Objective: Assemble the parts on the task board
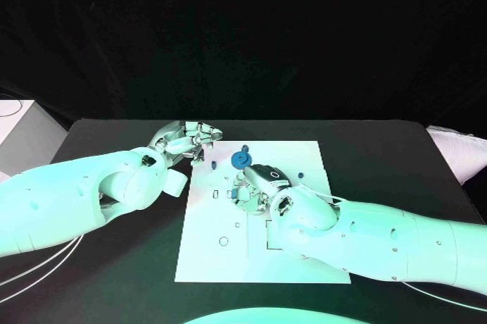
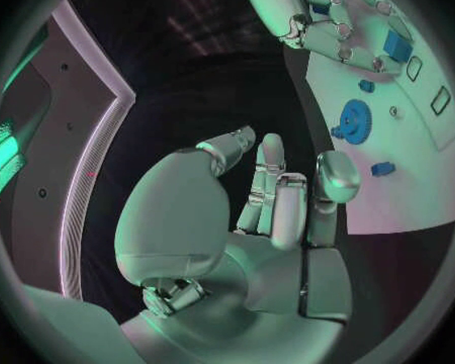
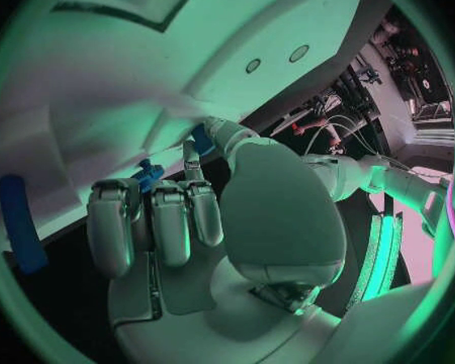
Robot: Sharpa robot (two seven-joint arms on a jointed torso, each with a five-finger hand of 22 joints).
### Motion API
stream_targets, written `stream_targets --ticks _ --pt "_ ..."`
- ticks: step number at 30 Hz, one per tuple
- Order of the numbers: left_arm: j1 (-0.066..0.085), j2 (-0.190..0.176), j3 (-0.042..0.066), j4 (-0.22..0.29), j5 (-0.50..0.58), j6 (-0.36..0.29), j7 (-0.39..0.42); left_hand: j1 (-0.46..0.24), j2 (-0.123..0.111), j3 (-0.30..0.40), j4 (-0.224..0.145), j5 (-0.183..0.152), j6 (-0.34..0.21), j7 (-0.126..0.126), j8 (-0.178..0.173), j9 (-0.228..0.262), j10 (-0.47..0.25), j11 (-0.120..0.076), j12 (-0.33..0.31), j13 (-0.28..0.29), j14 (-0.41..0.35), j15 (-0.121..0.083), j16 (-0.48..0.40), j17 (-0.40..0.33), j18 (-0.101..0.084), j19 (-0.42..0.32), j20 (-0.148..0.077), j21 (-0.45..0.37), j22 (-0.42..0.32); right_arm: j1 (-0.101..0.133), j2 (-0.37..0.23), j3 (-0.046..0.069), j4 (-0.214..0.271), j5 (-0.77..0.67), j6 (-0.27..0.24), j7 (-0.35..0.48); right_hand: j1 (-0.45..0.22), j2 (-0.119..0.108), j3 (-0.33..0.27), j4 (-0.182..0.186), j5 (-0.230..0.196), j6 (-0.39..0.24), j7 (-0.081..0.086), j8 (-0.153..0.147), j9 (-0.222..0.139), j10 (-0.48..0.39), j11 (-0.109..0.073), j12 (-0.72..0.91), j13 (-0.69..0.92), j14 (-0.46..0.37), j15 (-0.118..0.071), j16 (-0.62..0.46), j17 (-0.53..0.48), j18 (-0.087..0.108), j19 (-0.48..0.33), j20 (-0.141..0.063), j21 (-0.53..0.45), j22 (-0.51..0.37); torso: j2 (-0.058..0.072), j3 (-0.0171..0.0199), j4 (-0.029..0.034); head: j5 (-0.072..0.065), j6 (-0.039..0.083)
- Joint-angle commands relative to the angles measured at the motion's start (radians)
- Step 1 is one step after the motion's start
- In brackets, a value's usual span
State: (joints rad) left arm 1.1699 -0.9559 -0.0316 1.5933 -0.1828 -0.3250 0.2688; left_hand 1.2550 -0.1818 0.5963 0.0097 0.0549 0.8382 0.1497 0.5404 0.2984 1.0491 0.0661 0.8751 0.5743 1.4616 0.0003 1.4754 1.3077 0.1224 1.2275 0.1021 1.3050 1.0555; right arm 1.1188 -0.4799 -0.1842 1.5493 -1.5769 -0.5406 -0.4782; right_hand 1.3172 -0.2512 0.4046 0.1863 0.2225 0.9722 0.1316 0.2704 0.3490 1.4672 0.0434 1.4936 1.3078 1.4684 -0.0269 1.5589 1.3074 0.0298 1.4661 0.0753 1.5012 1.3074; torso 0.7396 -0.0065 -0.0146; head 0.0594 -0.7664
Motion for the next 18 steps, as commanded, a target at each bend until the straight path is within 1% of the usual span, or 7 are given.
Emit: stream_targets --ticks 1,6,10,13,14,16,18 --pt "0.000 0.002 0.001 0.001 -0.005 0.021 -0.001 -0.008 0.001 0.005 0.003 -0.002 -0.009 -0.002 0.006 0.001 -0.009 -0.002 0.005 0.002 0.008 0.000 0.005 0.021 -0.011 0.007 0.000 0.007 0.002 -0.001 0.000 0.000 0.001 -0.014 0.010 0.003 -0.015 -0.007 -0.016 0.004 -0.007 -0.014 0.004 -0.007 -0.003 0.027 0.010 -0.012 0.189 0.092 0.008 -0.005 0.221 -0.009 0.067 0.008 -0.009 0.200 0.000 0.0000 0.0000 0.000 0.000" --pt "0.000 0.002 0.001 0.001 -0.007 0.022 -0.003 -0.008 0.001 0.005 0.003 -0.002 -0.009 -0.002 0.006 0.001 -0.009 -0.002 0.005 0.002 0.008 0.000 0.005 0.021 -0.011 0.007 0.000 0.007 0.002 -0.001 -0.002 0.000 0.001 -0.014 0.010 0.004 -0.021 -0.009 -0.069 0.024 -0.071 -0.037 0.008 -0.010 -0.007 0.004 0.015 -0.039 0.168 0.091 0.013 -0.007 0.218 -0.007 0.063 0.013 -0.019 0.193 0.000 -0.0001 -0.0002 0.000 0.000" --pt "0.000 0.001 0.001 0.000 -0.010 0.022 -0.004 -0.008 0.001 0.005 0.003 -0.002 -0.009 -0.002 0.006 0.001 -0.009 -0.002 0.005 0.002 0.008 0.000 0.005 0.021 -0.011 0.007 0.000 0.007 0.002 -0.001 -0.004 0.000 0.002 -0.014 0.002 0.003 -0.011 -0.005 -0.118 0.041 -0.071 -0.060 0.013 -0.013 -0.011 -0.016 0.020 -0.060 0.149 0.091 0.017 -0.008 0.216 -0.004 0.059 0.017 -0.029 0.186 -0.001 0.0001 0.0000 0.000 0.000" --pt "0.000 0.002 0.001 -0.001 -0.013 0.023 -0.006 -0.008 0.000 0.006 0.002 -0.002 -0.011 -0.001 0.006 0.001 -0.011 -0.002 0.005 0.002 0.009 0.000 0.006 0.024 -0.011 0.008 0.000 0.009 0.004 -0.001 -0.006 0.000 0.006 -0.015 -0.013 0.008 0.010 0.009 -0.200 0.071 -0.067 -0.085 0.020 -0.015 -0.015 -0.032 0.026 -0.075 0.135 0.090 0.022 -0.008 0.216 -0.003 0.056 0.022 -0.036 0.182 0.000 0.0002 0.0003 0.000 0.000" --pt "0.000 0.002 0.001 -0.002 -0.016 0.022 -0.008 -0.008 0.000 0.006 0.002 -0.002 -0.011 -0.001 0.006 0.001 -0.011 -0.002 0.005 0.002 0.009 0.000 0.006 0.024 -0.011 0.008 0.000 0.009 0.004 -0.001 -0.008 0.000 0.010 -0.015 -0.023 0.013 0.032 0.018 -0.278 0.103 -0.071 -0.109 0.026 -0.020 -0.022 -0.049 0.033 -0.091 0.119 0.088 0.028 -0.013 0.207 0.001 0.049 0.025 -0.054 0.170 -0.001 0.0007 0.0004 0.001 0.002" --pt "0.000 0.002 0.000 -0.004 -0.027 0.022 -0.013 -0.009 -0.001 0.005 0.002 -0.002 -0.013 0.000 0.007 0.002 -0.011 -0.001 0.006 0.002 0.012 0.000 0.009 0.031 -0.012 0.009 0.000 0.010 0.006 -0.001 -0.015 0.000 0.022 -0.015 -0.038 0.021 0.052 0.026 -0.393 0.107 -0.046 -0.157 0.044 -0.040 -0.039 -0.063 0.046 -0.104 0.104 0.087 0.038 -0.014 0.205 0.003 0.044 0.036 -0.065 0.163 -0.002 0.0013 0.0003 0.002 0.002" --pt "0.000 0.002 0.000 -0.006 -0.048 0.021 -0.028 -0.018 -0.008 -0.001 0.006 -0.002 -0.018 0.002 0.009 0.003 -0.009 0.001 0.013 0.005 0.017 0.002 0.013 0.039 -0.013 0.012 0.000 0.014 0.011 0.002 -0.026 0.000 0.040 -0.015 -0.051 0.029 0.058 0.017 -0.440 0.110 -0.037 -0.181 0.052 -0.052 -0.050 -0.066 0.054 -0.104 0.101 0.087 0.044 -0.014 0.206 0.004 0.044 0.040 -0.067 0.162 -0.003 0.0017 0.0008 0.000 0.004"
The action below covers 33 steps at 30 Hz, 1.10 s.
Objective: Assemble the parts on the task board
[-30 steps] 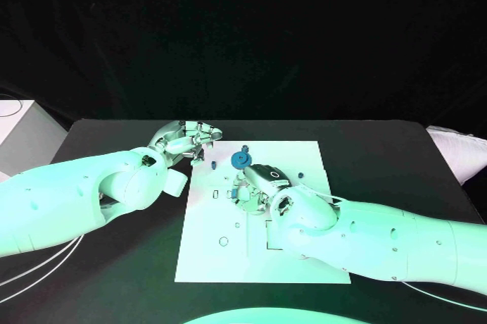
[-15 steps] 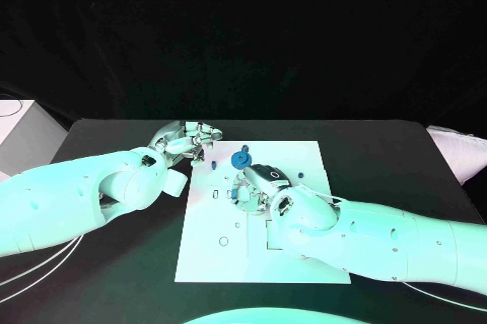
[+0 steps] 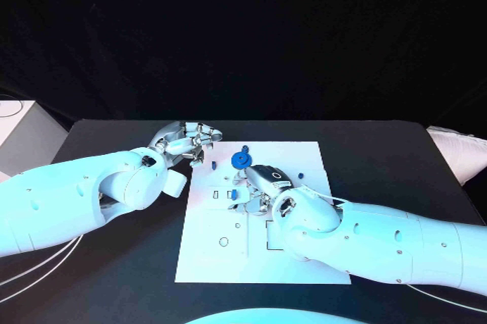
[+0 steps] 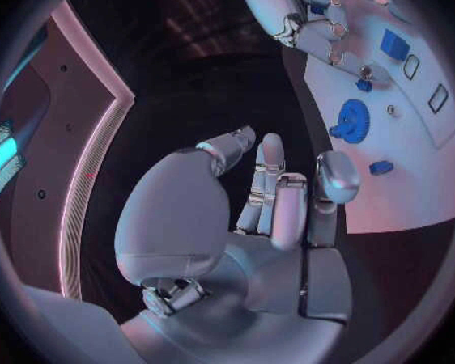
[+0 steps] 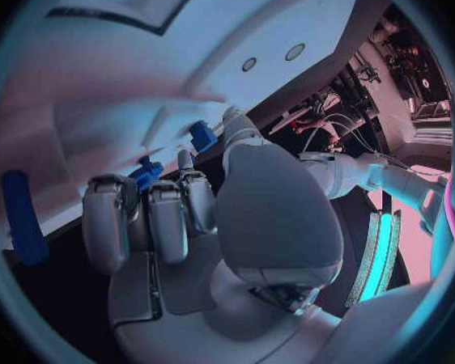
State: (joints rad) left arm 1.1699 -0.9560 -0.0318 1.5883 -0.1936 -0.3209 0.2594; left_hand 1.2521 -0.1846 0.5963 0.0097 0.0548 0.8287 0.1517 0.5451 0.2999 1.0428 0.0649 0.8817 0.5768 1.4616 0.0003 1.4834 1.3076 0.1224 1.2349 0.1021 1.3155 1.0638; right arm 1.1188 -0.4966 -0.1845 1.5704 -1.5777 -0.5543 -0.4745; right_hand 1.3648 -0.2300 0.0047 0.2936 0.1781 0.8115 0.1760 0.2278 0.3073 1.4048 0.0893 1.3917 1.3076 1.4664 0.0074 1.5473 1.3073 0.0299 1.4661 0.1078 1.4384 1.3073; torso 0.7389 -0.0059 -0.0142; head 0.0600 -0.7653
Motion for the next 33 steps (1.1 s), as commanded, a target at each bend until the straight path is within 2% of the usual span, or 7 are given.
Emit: stream_targets --ticks 1,8,11,15,18,27,33 --pt "0.000 0.002 0.000 -0.002 -0.050 0.016 -0.028 -0.022 -0.010 -0.006 0.010 -0.002 -0.012 0.000 0.006 0.002 0.000 0.003 0.011 0.004 0.019 0.003 0.007 0.043 -0.014 0.006 0.001 0.007 0.007 0.004 -0.016 0.001 0.030 -0.014 -0.042 0.029 0.012 -0.005 -0.045 0.003 0.008 -0.024 0.009 -0.011 -0.010 -0.004 0.009 -0.003 0.100 0.090 0.011 -0.001 0.207 0.004 0.044 0.009 -0.005 0.162 -0.003 0.0007 0.0006 -0.001 0.003" --pt "0.000 -0.001 0.001 -0.009 -0.161 0.039 -0.153 -0.065 -0.027 -0.048 0.043 -0.001 -0.021 -0.003 0.018 0.008 0.031 0.001 0.053 0.016 0.034 0.002 0.020 0.074 -0.014 0.008 0.002 0.015 0.016 0.037 -0.083 0.004 0.098 0.021 -0.066 0.086 0.026 0.013 -0.036 0.002 0.018 -0.008 0.007 -0.002 -0.012 -0.003 0.009 0.000 0.100 0.090 0.012 -0.001 0.208 0.004 0.043 0.012 -0.008 0.161 -0.014 0.0028 -0.0035 0.002 0.007" --pt "0.001 -0.005 0.001 -0.007 -0.268 0.108 -0.259 -0.071 -0.021 -0.036 0.055 0.001 -0.015 -0.010 0.027 0.011 0.047 -0.006 0.076 0.034 0.043 -0.003 0.026 0.090 -0.018 0.023 -0.002 0.027 0.034 0.058 -0.128 0.006 0.127 0.098 -0.067 0.175 0.053 0.036 -0.013 0.000 0.041 0.006 0.003 0.009 -0.014 -0.009 0.005 -0.003 0.094 0.089 0.009 -0.002 0.205 0.009 0.034 0.010 -0.028 0.147 -0.020 0.0045 -0.0038 0.004 0.007" --pt "0.004 -0.011 0.002 0.006 -0.428 0.207 -0.414 -0.140 -0.034 -0.044 0.117 -0.001 -0.017 -0.014 0.039 0.021 0.052 -0.008 0.095 0.040 0.041 -0.006 0.020 0.078 -0.017 0.022 -0.006 0.027 0.029 0.082 -0.198 0.012 0.162 0.235 -0.048 0.304 0.096 0.060 0.016 -0.004 0.075 -0.002 0.004 0.012 -0.021 -0.037 0.005 -0.025 0.071 0.082 0.009 -0.014 0.182 0.023 0.008 0.009 -0.088 0.106 -0.029 0.0078 -0.0025 0.014 0.014" --pt "0.020 -0.006 0.002 0.010 -0.539 0.276 -0.532 -0.165 -0.038 -0.069 0.157 0.000 -0.010 -0.021 0.058 0.033 0.058 -0.013 0.107 0.046 0.043 -0.010 0.019 0.080 -0.017 0.023 -0.009 0.026 0.029 0.113 -0.255 0.016 0.176 0.348 0.000 0.378 0.115 0.063 0.027 -0.004 0.119 -0.005 0.004 0.015 -0.025 -0.047 0.006 -0.031 0.063 0.079 0.009 -0.018 0.174 0.027 -0.001 0.010 -0.109 0.092 -0.038 0.0123 -0.0029 0.027 0.010" --pt "0.071 0.057 0.001 -0.024 -0.723 0.434 -0.713 -0.168 -0.020 -0.109 0.227 0.000 0.001 -0.035 0.104 0.073 0.073 -0.025 0.128 0.063 0.049 -0.021 0.020 0.090 -0.020 0.035 -0.019 0.031 0.039 0.206 -0.338 0.019 0.126 0.569 0.078 0.430 0.120 0.066 0.038 -0.004 0.163 -0.005 0.005 0.021 -0.030 -0.061 0.006 -0.039 0.052 0.074 0.010 -0.024 0.163 0.033 -0.014 0.011 -0.138 0.074 -0.054 0.0213 -0.0016 0.028 -0.005" --pt "0.085 0.113 0.000 -0.055 -0.804 0.504 -0.750 -0.166 -0.015 -0.134 0.267 0.000 0.004 -0.045 0.138 0.111 0.082 -0.033 0.142 0.077 0.053 -0.028 0.022 0.099 -0.023 0.045 -0.025 0.037 0.050 0.230 -0.345 0.019 0.069 0.628 0.082 0.431 0.118 0.067 0.039 -0.003 0.166 -0.004 0.005 0.022 -0.030 -0.062 0.006 -0.040 0.050 0.073 0.010 -0.026 0.161 0.034 -0.016 0.011 -0.143 0.071 -0.057 0.0245 0.0008 0.025 -0.015"
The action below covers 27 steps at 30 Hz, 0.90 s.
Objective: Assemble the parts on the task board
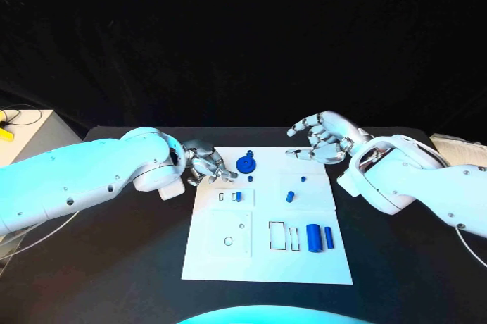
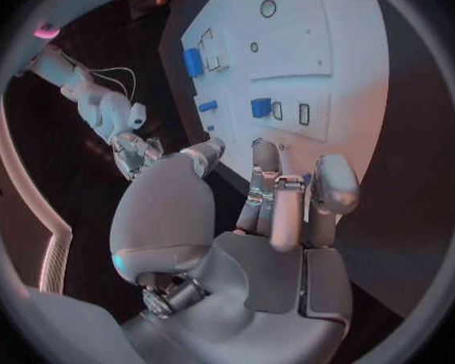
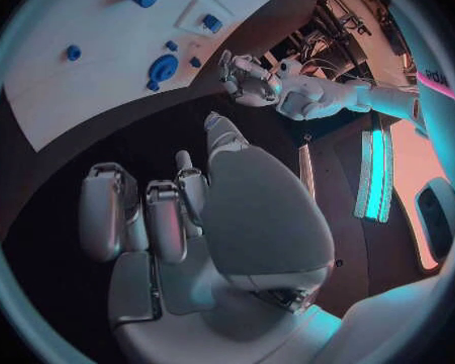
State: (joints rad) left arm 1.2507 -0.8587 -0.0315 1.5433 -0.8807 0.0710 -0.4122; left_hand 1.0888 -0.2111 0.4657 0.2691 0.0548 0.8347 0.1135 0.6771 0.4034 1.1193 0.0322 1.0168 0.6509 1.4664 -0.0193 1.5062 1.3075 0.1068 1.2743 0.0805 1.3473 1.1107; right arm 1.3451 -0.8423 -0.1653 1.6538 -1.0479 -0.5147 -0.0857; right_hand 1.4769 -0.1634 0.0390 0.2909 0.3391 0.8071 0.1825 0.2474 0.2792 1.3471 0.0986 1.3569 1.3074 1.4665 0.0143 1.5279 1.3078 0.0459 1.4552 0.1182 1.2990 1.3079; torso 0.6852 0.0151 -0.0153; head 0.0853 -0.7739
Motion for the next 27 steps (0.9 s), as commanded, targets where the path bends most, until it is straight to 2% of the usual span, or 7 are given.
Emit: stream_targets --ticks 1,3,4,8,12,23,27 --pt "0.007 0.029 -0.001 -0.019 -0.129 0.122 -0.084 -0.004 0.011 -0.009 0.014 0.000 -0.002 -0.008 0.010 0.014 0.011 -0.001 0.013 0.013 0.051 -0.010 0.001 0.105 -0.009 0.010 -0.004 0.008 0.010 0.007 0.001 0.000 -0.026 0.105 0.043 0.040 0.005 0.000 0.005 0.000 0.006 0.000 -0.002 0.003 -0.002 -0.007 -0.003 -0.008 0.048 0.072 0.003 -0.008 0.157 0.019 -0.007 0.000 -0.007 0.067 -0.003 0.0040 0.0028 0.001 -0.008" --pt "0.013 0.050 -0.004 -0.035 -0.147 0.137 -0.090 -0.005 0.015 -0.012 0.018 0.000 -0.001 -0.010 0.016 0.022 0.016 -0.003 0.019 0.020 0.052 -0.011 0.003 0.109 -0.010 0.014 -0.005 0.011 0.015 0.010 0.002 0.000 -0.042 0.114 0.042 0.037 0.003 -0.001 0.005 0.000 0.007 0.001 -0.002 0.004 -0.002 -0.009 -0.003 -0.009 0.047 0.072 0.003 -0.008 0.157 0.019 -0.007 0.000 -0.009 0.066 -0.004 0.0060 0.0041 -0.001 -0.011" --pt "0.016 0.057 -0.006 -0.039 -0.152 0.142 -0.092 -0.006 0.016 -0.013 0.019 0.000 0.000 -0.011 0.019 0.025 0.018 -0.003 0.022 0.023 0.053 -0.012 0.003 0.110 -0.010 0.014 -0.006 0.011 0.016 0.011 0.003 0.000 -0.046 0.116 0.041 0.037 0.003 -0.001 0.005 0.000 0.007 0.001 -0.002 0.004 -0.002 -0.009 -0.003 -0.009 0.047 0.072 0.003 -0.008 0.157 0.019 -0.007 0.000 -0.009 0.066 -0.004 0.0055 0.0042 -0.001 -0.012" --pt "0.031 0.098 -0.022 -0.073 -0.177 0.173 -0.101 -0.012 0.021 -0.016 0.021 0.000 -0.003 -0.011 0.022 0.033 0.017 -0.004 0.021 0.022 0.053 -0.013 0.003 0.110 -0.011 0.017 -0.007 0.013 0.019 0.015 0.006 0.000 -0.070 0.126 0.040 0.031 0.002 -0.001 0.004 0.000 0.008 0.001 -0.002 0.004 -0.002 -0.010 -0.003 -0.010 0.046 0.072 0.003 -0.009 0.156 0.019 -0.008 0.000 -0.010 0.065 -0.004 0.0078 0.0051 -0.001 -0.017" --pt "0.041 0.133 -0.033 -0.099 -0.185 0.182 -0.105 -0.013 0.027 -0.016 0.021 0.000 -0.004 -0.012 0.024 0.037 0.018 -0.005 0.023 0.025 0.053 -0.013 0.003 0.112 -0.011 0.018 -0.007 0.014 0.021 0.018 0.011 0.000 -0.084 0.129 0.041 0.023 0.001 -0.001 0.004 0.000 0.009 0.001 -0.002 0.004 -0.002 -0.012 -0.003 -0.012 0.044 0.071 0.003 -0.010 0.153 0.020 -0.010 0.000 -0.015 0.062 -0.003 0.0065 0.0044 -0.003 -0.019" --pt "0.047 0.194 -0.053 -0.141 -0.183 0.215 -0.112 -0.012 0.035 -0.012 0.019 0.001 -0.007 -0.013 0.028 0.046 0.020 -0.006 0.028 0.030 0.055 -0.014 0.006 0.118 -0.013 0.025 -0.008 0.019 0.031 0.020 0.019 0.000 -0.097 0.131 0.048 0.010 -0.002 -0.002 0.005 0.000 0.014 0.000 -0.002 0.005 -0.003 -0.017 -0.003 -0.016 0.039 0.069 0.003 -0.012 0.149 0.022 -0.013 0.000 -0.023 0.057 -0.001 0.0060 0.0028 -0.004 -0.025" --pt "0.047 0.207 -0.059 -0.151 -0.178 0.221 -0.113 -0.012 0.035 -0.011 0.019 0.000 -0.007 -0.013 0.028 0.046 0.020 -0.006 0.028 0.031 0.055 -0.014 0.005 0.116 -0.014 0.026 -0.008 0.020 0.033 0.020 0.021 0.000 -0.100 0.131 0.051 0.007 -0.002 -0.002 0.005 0.000 0.014 0.000 -0.002 0.005 -0.003 -0.018 -0.003 -0.017 0.038 0.069 0.003 -0.013 0.148 0.022 -0.013 0.000 -0.023 0.057 0.000 0.0044 0.0037 -0.006 -0.026"
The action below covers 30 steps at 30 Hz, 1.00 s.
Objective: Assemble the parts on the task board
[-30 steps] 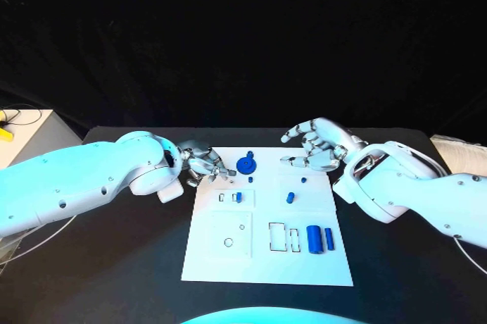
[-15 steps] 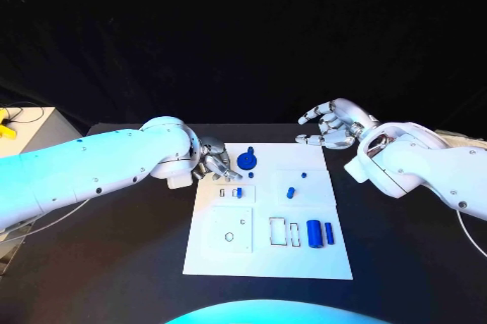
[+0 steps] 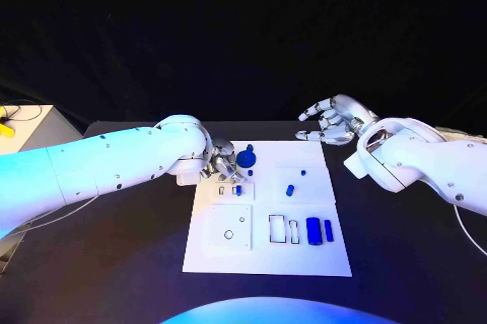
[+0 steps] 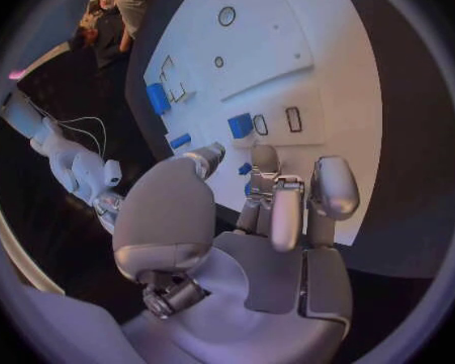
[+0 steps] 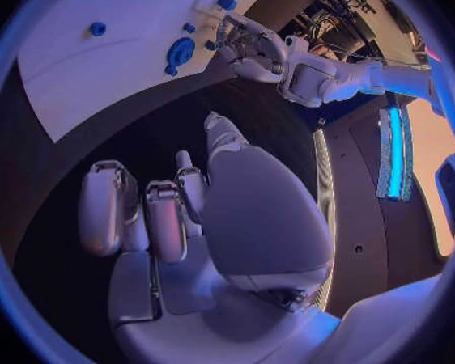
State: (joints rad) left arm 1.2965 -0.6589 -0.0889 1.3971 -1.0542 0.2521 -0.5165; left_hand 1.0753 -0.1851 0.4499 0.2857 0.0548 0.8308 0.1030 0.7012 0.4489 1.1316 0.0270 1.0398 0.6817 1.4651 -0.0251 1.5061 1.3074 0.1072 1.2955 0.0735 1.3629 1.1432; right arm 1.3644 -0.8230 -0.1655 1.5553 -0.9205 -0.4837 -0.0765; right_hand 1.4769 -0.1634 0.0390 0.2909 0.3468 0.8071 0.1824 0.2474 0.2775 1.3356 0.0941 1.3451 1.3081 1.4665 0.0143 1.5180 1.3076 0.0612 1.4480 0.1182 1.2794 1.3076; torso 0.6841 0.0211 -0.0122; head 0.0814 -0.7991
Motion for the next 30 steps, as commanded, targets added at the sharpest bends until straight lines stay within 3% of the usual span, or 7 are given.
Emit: stream_targets --ticks 1,12,30 --pt "0.002 0.009 -0.003 -0.007 -0.004 0.041 -0.008 0.001 0.009 0.004 0.002 0.000 -0.004 -0.002 0.004 0.001 0.008 0.000 0.005 0.000 0.056 -0.008 0.005 0.116 -0.014 0.005 -0.001 0.004 0.001 0.001 0.002 0.000 -0.002 0.003 0.020 -0.003 -0.003 -0.002 0.005 0.000 0.007 0.000 -0.002 0.005 -0.001 -0.008 0.001 -0.007 0.036 0.069 0.003 -0.003 0.147 0.007 -0.007 0.000 -0.007 0.055 0.002 -0.0022 0.0012 -0.002 -0.002" --pt "0.001 0.028 -0.007 -0.020 0.000 0.058 -0.010 0.004 0.011 0.008 0.000 0.000 -0.007 -0.002 0.006 0.007 0.006 0.000 0.006 0.001 0.056 -0.008 0.005 0.116 -0.015 0.007 -0.001 0.007 0.005 0.001 0.005 0.000 -0.005 0.003 0.024 -0.007 -0.003 -0.002 0.005 0.000 0.007 -0.001 -0.001 0.005 -0.001 -0.009 0.002 -0.008 0.035 0.068 0.004 -0.004 0.146 0.008 -0.008 0.000 -0.008 0.054 0.003 -0.0024 0.0004 -0.004 -0.008" --pt "0.001 0.025 -0.009 -0.010 0.009 0.095 -0.012 0.015 0.016 0.020 -0.005 0.001 -0.009 -0.005 0.017 0.029 0.006 -0.002 0.011 0.005 0.057 -0.009 0.007 0.122 -0.016 0.009 -0.002 0.009 0.010 0.001 0.008 0.000 -0.008 0.000 0.029 -0.013 -0.006 -0.002 0.005 0.001 0.008 -0.001 -0.001 0.006 -0.002 -0.009 0.002 -0.007 0.035 0.068 0.004 -0.004 0.146 0.008 -0.009 0.000 -0.010 0.053 0.002 -0.0032 0.0013 -0.006 -0.016"
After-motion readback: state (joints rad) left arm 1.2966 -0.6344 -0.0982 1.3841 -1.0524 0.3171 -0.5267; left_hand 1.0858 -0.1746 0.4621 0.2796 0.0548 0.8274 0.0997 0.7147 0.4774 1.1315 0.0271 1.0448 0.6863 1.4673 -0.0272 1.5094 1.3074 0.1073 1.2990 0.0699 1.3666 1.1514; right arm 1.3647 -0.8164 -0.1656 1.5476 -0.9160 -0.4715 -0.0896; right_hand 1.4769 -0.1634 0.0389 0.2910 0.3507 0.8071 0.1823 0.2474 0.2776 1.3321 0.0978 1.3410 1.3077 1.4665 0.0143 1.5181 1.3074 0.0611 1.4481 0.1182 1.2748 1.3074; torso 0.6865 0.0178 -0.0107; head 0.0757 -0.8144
